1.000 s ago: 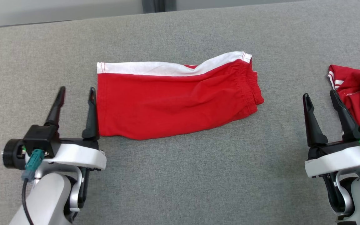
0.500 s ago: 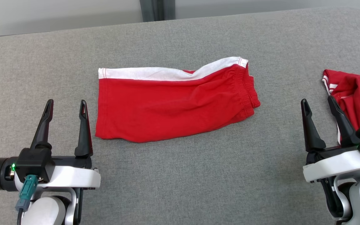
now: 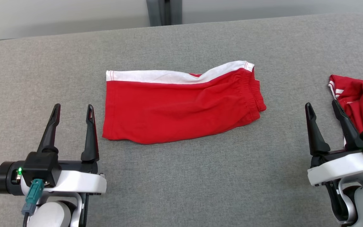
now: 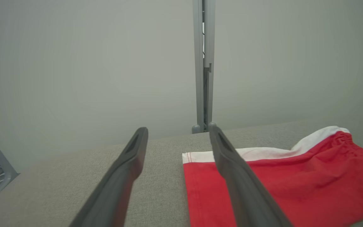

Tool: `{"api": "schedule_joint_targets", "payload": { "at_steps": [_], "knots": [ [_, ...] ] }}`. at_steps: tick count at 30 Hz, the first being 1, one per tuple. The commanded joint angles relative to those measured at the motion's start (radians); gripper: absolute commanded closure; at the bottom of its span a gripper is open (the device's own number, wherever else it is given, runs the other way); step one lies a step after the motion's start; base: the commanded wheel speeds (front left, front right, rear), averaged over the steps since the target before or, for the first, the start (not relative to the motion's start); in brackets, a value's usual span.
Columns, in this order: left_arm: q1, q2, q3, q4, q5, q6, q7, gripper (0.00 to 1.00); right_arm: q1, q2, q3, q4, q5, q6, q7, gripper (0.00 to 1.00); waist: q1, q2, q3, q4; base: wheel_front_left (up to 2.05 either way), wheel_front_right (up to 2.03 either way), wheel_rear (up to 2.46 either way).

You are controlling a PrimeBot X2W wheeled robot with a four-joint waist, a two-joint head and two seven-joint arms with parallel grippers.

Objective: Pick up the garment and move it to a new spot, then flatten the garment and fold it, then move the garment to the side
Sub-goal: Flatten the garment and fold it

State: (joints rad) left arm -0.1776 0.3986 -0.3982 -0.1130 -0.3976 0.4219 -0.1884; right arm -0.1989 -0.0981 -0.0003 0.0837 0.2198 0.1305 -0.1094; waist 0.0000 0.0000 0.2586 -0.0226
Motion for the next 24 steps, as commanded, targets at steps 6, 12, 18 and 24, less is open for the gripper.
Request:
{"api": "schedule_joint_targets", "payload": {
  "at_steps": [6,12,18,24],
  "knots": [
    [-0.022,-0.013,-0.013,0.0,-0.002,-0.011,-0.01,0.0,-0.054,-0.007,-0.004,0.065,0.008,0.001,0.017,0.0,0.0,0.0,0.03,0.049,0.0,0.0,0.0],
    [-0.052,-0.037,-0.041,0.016,-0.002,-0.028,-0.016,0.0,-0.145,-0.003,0.043,0.22,0.016,0.001,0.004,0.0,0.0,0.0,0.074,0.097,0.0,0.0,0.0],
    [-0.084,-0.056,-0.058,0.046,-0.003,-0.044,-0.027,0.0,-0.23,0.013,0.098,0.38,0.039,0.001,-0.029,0.0,0.0,0.0,0.105,0.125,0.0,0.0,0.0],
    [-0.105,-0.071,-0.065,0.074,-0.007,-0.059,-0.039,0.0,-0.277,0.022,0.07,0.525,0.027,0.0,-0.036,0.0,0.0,0.0,0.116,0.133,0.0,0.0,0.0]
  ]
}}
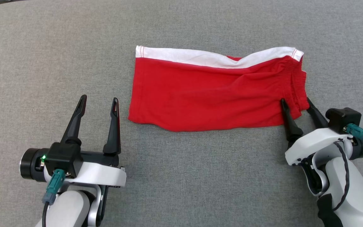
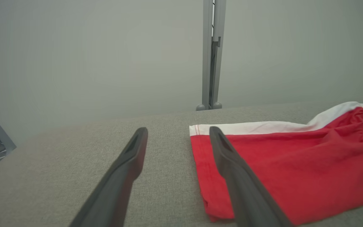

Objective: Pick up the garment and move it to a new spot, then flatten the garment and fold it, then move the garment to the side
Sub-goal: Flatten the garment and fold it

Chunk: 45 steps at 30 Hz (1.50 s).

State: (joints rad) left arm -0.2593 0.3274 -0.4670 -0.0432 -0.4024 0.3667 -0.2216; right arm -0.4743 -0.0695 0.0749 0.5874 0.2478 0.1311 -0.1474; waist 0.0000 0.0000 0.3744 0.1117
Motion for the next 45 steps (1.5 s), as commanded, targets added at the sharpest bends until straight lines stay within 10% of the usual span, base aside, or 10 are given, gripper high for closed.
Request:
{"api": "schedule_joint_targets", "payload": {
  "at_steps": [1,4,5,6,8,27,37,45],
  "knots": [
    [-0.024,-0.001,0.003,0.009,-0.003,-0.005,-0.007,0.0,-0.004,-0.003,-0.008,0.04,0.0,-0.001,0.0,0.0,0.0,0.0,0.001,-0.003,0.0,0.0,0.0],
    [-0.029,-0.002,0.003,0.02,-0.006,-0.012,-0.011,0.0,-0.015,0.005,0.001,0.09,0.02,-0.001,0.015,0.0,0.0,0.0,0.003,-0.009,0.0,0.0,0.0],
    [-0.033,-0.001,0.006,0.024,-0.007,-0.013,-0.013,0.0,-0.019,0.008,0.009,0.102,0.025,-0.001,0.019,0.19,0.0,0.0,0.003,-0.012,0.0,0.0,0.0],
    [-0.037,-0.001,0.007,0.028,-0.008,-0.016,-0.015,0.0,-0.023,0.01,0.012,0.114,0.033,-0.001,0.019,0.74,0.0,0.0,0.002,-0.015,0.0,0.0,0.0],
    [-0.042,0.0,0.01,0.031,-0.01,-0.019,-0.017,0.0,-0.026,0.012,0.019,0.122,0.048,-0.001,0.005,1.0,0.0,0.0,0.0,-0.02,0.0,0.0,0.0],
    [-0.024,0.023,0.028,0.042,-0.015,-0.022,-0.029,0.0,0.08,-0.074,-0.077,-0.076,0.113,0.0,-0.069,1.0,0.0,0.0,-0.029,-0.083,0.0,0.0,0.0],
    [-0.036,0.026,0.012,0.047,-0.013,-0.031,-0.019,0.0,0.027,-0.005,0.163,-0.357,0.128,0.0,0.028,1.0,0.0,0.0,-0.047,-0.076,0.0,0.0,0.0],
    [-0.039,0.004,-0.021,0.063,-0.018,-0.045,-0.022,0.0,-0.039,0.015,0.35,-0.231,0.157,0.0,0.054,1.0,0.0,0.0,-0.051,-0.017,0.0,0.0,0.0]
  ]
}}
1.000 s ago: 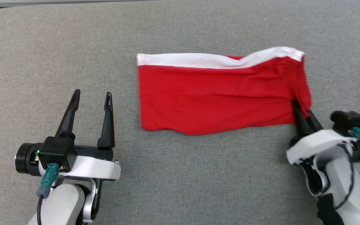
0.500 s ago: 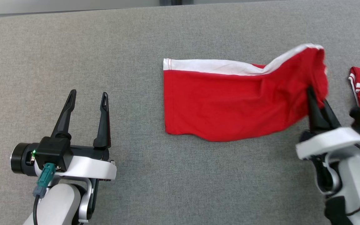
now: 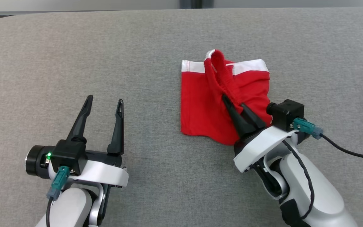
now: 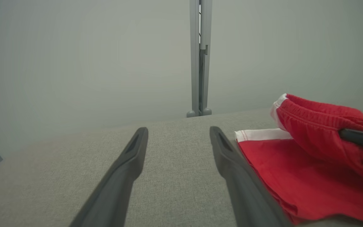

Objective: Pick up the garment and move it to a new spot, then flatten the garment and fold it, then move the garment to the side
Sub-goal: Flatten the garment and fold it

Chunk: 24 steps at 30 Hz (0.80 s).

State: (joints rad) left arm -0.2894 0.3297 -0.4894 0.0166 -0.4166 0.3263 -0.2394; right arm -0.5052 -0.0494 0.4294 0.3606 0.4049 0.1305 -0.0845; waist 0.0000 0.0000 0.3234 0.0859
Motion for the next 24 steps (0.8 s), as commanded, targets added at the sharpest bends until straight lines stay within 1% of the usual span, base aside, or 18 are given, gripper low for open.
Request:
{"api": "schedule_joint_targets", "payload": {
  "at_steps": [1,6,7,8,9,10,14,17,18,20,22,24],
  "knots": [
    [-0.01,-0.003,-0.003,0.006,-0.003,-0.007,-0.004,0.0,-0.017,-0.004,0.017,0.021,0.03,0.0,-0.017,1.0,0.0,0.0,0.0,0.015,0.0,0.0,0.0],
    [-0.013,-0.013,-0.018,0.019,-0.003,-0.014,-0.006,0.0,-0.07,-0.005,0.107,0.152,0.091,0.001,-0.064,1.0,0.0,0.0,0.004,0.038,0.0,0.0,0.0],
    [-0.012,-0.014,-0.02,0.02,-0.003,-0.013,-0.006,0.0,-0.08,-0.005,0.121,0.173,0.111,0.001,-0.075,0.92,0.0,0.0,0.005,0.039,0.0,0.0,0.0],
    [-0.012,-0.014,-0.021,0.021,-0.002,-0.014,-0.007,0.0,-0.091,-0.005,0.136,0.198,0.122,0.0,-0.08,0.61,0.0,0.0,0.007,0.04,0.0,0.0,0.0],
    [-0.013,-0.014,-0.021,0.022,-0.002,-0.013,-0.007,0.0,-0.104,-0.005,0.15,0.223,0.129,0.001,-0.09,0.18,0.0,0.0,0.008,0.04,0.0,0.0,0.0],
    [-0.014,-0.015,-0.022,0.023,-0.001,-0.012,-0.008,0.0,-0.117,-0.005,0.162,0.241,0.137,0.001,-0.1,0.0,0.0,0.0,0.009,0.04,0.0,0.0,0.0],
    [-0.021,-0.015,-0.025,0.024,0.001,-0.013,-0.008,0.0,-0.143,-0.004,0.217,0.277,0.174,0.001,-0.123,0.0,0.0,0.0,0.014,0.039,0.0,0.0,0.0],
    [-0.028,-0.012,-0.025,0.023,0.003,-0.01,-0.008,0.0,-0.162,-0.004,0.288,0.281,0.204,0.001,-0.14,0.0,0.0,0.0,0.018,0.033,0.0,0.0,0.0],
    [-0.03,-0.012,-0.026,0.023,0.003,-0.01,-0.008,0.0,-0.165,-0.004,0.333,0.274,0.223,0.001,-0.147,0.0,0.0,0.0,0.019,0.029,0.0,0.0,0.0],
    [-0.032,-0.011,-0.027,0.024,0.003,-0.008,-0.007,0.0,-0.166,-0.004,0.368,0.267,0.23,0.001,-0.155,0.0,0.0,0.0,0.019,0.025,0.0,0.0,0.0],
    [-0.031,-0.009,-0.025,0.023,0.001,-0.005,-0.007,0.0,-0.167,-0.005,0.387,0.259,0.23,0.001,-0.163,0.0,0.0,0.0,0.018,0.018,0.0,0.0,0.0],
    [-0.028,-0.008,-0.024,0.023,0.001,-0.001,-0.007,0.0,-0.167,-0.005,0.383,0.247,0.222,0.001,-0.171,0.0,0.0,0.0,0.015,0.011,0.0,0.0,0.0]
  ]
}}
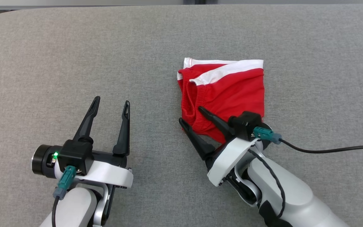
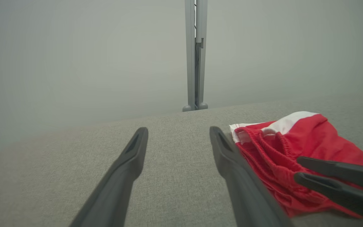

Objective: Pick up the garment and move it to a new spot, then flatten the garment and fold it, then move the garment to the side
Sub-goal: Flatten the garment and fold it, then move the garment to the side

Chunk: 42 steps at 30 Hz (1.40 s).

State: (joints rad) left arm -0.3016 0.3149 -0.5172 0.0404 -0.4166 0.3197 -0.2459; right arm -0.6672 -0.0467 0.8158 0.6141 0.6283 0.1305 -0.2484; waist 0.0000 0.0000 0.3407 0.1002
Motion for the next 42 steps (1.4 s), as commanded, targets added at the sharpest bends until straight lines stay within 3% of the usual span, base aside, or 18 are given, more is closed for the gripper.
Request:
{"api": "schedule_joint_targets", "payload": {
  "at_steps": [1,5,15,23,30,42],
  "knots": [
    [-0.016,0.008,0.004,-0.002,0.001,0.006,-0.001,0.0,-0.003,-0.007,-0.015,-0.014,-0.003,0.001,-0.012,0.0,0.0,0.0,-0.004,-0.007,0.0,0.0,0.0],
    [-0.007,0.013,0.015,-0.011,-0.001,0.016,-0.003,0.0,0.019,-0.008,-0.104,-0.058,-0.041,0.001,-0.019,0.0,0.0,0.0,-0.016,-0.029,0.0,0.0,0.0],
    [0.017,0.046,0.057,-0.042,-0.006,0.043,-0.008,0.0,0.164,-0.009,-0.484,-0.228,-0.263,0.001,-0.019,0.0,0.0,0.0,-0.05,-0.088,0.0,0.0,0.0],
    [0.04,0.075,0.088,-0.045,-0.003,0.051,-0.013,0.0,0.327,-0.044,-0.706,-0.357,-0.383,0.0,0.045,0.0,0.0,0.0,-0.082,-0.103,0.0,0.0,0.0],
    [0.082,0.099,0.117,-0.035,0.003,0.035,-0.017,0.0,0.445,-0.041,-0.777,-0.462,-0.425,0.0,0.104,0.0,0.0,0.0,-0.111,-0.105,0.0,0.0,0.0],
    [0.125,0.094,0.121,-0.057,0.003,0.037,-0.017,0.0,0.509,-0.022,-0.788,-0.547,-0.427,0.0,0.155,0.0,0.0,0.0,-0.124,-0.095,0.0,0.0,0.0]
  ]
}}
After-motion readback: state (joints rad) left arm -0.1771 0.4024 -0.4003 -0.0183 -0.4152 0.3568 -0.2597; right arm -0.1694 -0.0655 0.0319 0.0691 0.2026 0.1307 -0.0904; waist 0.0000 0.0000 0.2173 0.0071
